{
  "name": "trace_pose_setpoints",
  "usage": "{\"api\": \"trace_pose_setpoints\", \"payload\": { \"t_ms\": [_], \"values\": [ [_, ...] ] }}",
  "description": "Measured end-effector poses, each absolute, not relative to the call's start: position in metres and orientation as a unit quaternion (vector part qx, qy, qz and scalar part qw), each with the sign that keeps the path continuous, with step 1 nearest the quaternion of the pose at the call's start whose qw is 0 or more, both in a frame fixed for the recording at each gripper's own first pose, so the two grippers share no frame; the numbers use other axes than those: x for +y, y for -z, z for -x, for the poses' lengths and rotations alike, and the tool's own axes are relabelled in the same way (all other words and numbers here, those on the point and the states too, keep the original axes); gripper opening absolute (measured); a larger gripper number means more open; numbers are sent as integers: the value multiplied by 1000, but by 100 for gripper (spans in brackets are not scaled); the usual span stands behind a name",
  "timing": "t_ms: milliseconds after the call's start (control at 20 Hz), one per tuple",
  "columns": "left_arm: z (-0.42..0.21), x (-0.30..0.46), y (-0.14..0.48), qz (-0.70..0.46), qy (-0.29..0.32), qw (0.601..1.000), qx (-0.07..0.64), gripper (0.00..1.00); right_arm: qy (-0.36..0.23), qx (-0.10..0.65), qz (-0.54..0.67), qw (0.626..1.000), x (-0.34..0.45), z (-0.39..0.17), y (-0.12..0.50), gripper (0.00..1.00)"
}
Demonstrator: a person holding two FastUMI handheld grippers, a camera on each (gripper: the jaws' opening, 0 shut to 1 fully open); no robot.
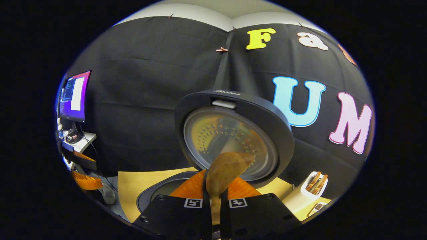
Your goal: Close the left gripper, press the button to open the rice cooker; take a wooden spoon from the chopstick holder with the right hand, scoop a spoonful of rice and pour it into the rice cooker, then put the wooden spoon back into the chopstick holder.
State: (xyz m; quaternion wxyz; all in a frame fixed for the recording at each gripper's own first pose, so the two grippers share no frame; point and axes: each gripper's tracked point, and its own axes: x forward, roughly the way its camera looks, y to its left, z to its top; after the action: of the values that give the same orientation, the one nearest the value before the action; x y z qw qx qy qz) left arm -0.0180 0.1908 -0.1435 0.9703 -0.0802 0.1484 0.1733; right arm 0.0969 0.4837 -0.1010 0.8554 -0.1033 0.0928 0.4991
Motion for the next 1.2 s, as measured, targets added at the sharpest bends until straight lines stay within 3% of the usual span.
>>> {"api": "trace_pose_setpoints", "payload": {
  "t_ms": [100, 550, 1200],
  "values": [
    [14, 184, 137, 62, -169, 973, 145, 92, -488, 105, 60, 864, 475, -103, 84, 13],
    [-11, 138, 112, 32, -123, 984, 129, 95, -377, 120, -50, 917, 361, -166, 40, 13],
    [-52, 45, 103, 77, -71, 985, 139, 95, -155, 146, -137, 967, 81, -226, 53, 13]
  ]
}}
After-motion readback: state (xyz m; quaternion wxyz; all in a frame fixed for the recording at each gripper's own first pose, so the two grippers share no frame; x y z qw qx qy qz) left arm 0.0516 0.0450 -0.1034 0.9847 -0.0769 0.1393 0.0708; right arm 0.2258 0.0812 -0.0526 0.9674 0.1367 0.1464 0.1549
